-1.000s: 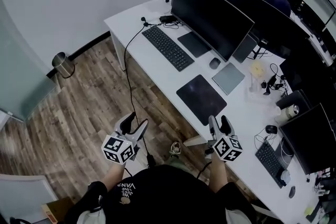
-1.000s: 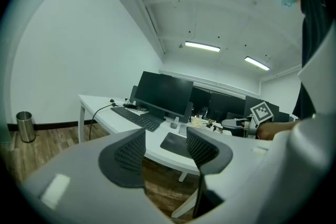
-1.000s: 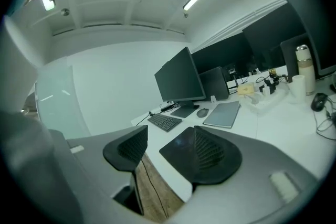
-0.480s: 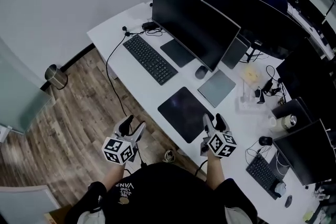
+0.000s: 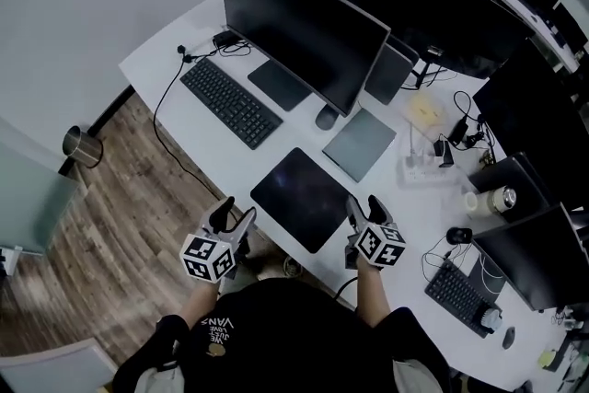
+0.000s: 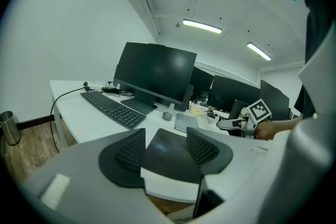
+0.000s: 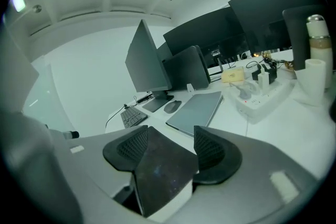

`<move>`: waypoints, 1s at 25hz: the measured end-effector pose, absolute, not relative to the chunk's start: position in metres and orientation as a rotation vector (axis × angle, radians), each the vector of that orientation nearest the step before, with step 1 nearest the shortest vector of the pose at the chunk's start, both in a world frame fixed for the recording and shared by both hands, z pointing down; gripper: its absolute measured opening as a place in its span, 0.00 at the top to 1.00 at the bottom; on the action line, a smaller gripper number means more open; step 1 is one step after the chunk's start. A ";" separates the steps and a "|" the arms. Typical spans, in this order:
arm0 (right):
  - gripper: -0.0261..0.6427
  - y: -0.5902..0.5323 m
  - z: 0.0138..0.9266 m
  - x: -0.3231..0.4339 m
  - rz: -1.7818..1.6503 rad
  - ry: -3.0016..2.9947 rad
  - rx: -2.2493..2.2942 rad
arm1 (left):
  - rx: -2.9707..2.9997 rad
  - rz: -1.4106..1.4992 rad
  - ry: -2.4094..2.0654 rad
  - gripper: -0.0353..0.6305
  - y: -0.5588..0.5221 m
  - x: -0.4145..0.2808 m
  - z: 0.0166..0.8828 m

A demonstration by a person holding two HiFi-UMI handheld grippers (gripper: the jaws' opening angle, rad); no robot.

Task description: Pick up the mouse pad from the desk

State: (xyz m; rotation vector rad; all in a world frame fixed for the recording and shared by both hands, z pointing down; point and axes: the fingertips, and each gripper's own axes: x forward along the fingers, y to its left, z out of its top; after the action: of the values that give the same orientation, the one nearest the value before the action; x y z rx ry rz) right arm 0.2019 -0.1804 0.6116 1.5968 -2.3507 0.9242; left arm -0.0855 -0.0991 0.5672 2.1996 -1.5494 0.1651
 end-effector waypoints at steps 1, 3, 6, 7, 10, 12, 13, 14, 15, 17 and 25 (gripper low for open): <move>0.56 -0.181 0.617 0.203 0.924 -2.328 1.601 | 2.199 0.169 -1.538 0.62 -0.102 -0.087 0.569; 0.56 -0.183 0.629 0.205 0.912 -2.276 1.603 | 2.203 0.181 -1.513 0.62 -0.109 -0.090 0.573; 0.56 -0.186 0.649 0.207 0.901 -2.192 1.609 | 2.231 0.205 -1.464 0.62 -0.122 -0.097 0.574; 0.56 -0.186 0.656 0.208 0.903 -2.162 1.610 | 2.242 0.216 -1.446 0.62 -0.126 -0.099 0.574; 0.56 -0.187 0.677 0.206 0.913 -2.086 1.604 | 2.265 0.248 -1.403 0.62 -0.135 -0.112 0.575; 0.56 -0.190 0.687 0.205 0.907 -2.042 1.606 | 2.282 0.266 -1.378 0.62 -0.142 -0.119 0.576; 0.56 -0.192 0.692 0.206 0.899 -2.018 1.607 | 2.289 0.276 -1.365 0.62 -0.145 -0.122 0.578; 0.56 -0.193 0.697 0.207 0.892 -1.993 1.605 | 2.295 0.287 -1.351 0.62 -0.147 -0.124 0.580; 0.56 -0.194 0.702 0.208 0.887 -1.968 1.601 | 2.296 0.297 -1.337 0.62 -0.149 -0.126 0.584; 0.56 -0.192 0.710 0.207 0.891 -1.931 1.591 | 2.294 0.317 -1.307 0.62 -0.149 -0.128 0.592; 0.61 -0.193 0.715 0.201 0.854 -1.869 1.624 | 2.247 0.419 -1.161 0.62 -0.147 -0.123 0.631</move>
State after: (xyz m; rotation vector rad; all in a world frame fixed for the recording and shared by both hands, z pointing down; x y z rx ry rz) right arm 0.2009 -0.1928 0.7147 1.6240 -1.8691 0.8544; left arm -0.1235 -0.1471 0.6307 2.2471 -1.1608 0.4192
